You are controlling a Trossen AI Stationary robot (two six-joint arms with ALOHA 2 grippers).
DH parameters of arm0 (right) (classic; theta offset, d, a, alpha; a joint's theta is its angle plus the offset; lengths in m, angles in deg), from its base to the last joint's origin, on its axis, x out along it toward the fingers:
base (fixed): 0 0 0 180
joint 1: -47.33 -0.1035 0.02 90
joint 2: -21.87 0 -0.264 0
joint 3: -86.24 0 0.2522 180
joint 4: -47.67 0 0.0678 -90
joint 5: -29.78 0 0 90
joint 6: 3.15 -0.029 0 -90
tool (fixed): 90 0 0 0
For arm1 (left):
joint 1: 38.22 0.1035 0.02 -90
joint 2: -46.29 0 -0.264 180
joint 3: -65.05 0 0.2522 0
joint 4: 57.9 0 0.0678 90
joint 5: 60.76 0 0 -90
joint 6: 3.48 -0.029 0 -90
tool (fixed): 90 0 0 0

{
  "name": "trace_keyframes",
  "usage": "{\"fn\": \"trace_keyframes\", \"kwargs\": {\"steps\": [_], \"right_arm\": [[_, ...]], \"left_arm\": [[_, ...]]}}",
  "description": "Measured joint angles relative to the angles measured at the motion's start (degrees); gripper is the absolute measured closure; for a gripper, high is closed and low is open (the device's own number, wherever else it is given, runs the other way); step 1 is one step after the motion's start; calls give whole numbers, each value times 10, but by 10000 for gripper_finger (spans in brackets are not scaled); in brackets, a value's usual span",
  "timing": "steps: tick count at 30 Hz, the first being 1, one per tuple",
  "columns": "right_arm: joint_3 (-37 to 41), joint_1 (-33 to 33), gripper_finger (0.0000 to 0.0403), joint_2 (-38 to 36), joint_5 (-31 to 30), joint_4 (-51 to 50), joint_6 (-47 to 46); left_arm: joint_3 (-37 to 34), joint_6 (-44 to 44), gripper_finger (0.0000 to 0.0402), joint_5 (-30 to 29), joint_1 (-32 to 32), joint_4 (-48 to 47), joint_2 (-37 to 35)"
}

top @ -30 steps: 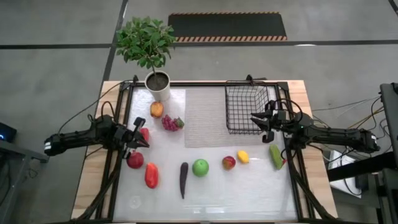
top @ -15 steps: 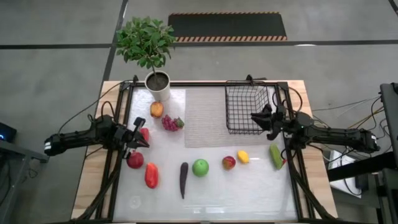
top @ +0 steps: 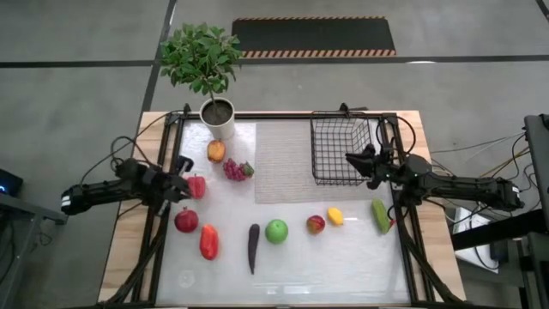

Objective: Build produce basket
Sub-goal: Put the right red apple into the wire basket

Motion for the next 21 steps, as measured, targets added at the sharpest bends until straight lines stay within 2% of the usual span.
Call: {"fn": "trace_keyframes", "kwargs": {"steps": [2, 8, 14, 21], "right_arm": [[0, 0, 324, 0, -21, -16, 0], [0, 0, 330, 0, -20, -26, -3], [-11, -28, 334, 5, -5, -13, 70], [-75, -80, 348, 41, -19, -13, 154]], "left_arm": [[0, 0, 401, 0, 0, 39, 0], [0, 1, 402, -2, 0, 117, 1], [0, -12, 402, -5, 0, 139, 0], [0, -79, 402, -76, 0, 140, 3]]}}
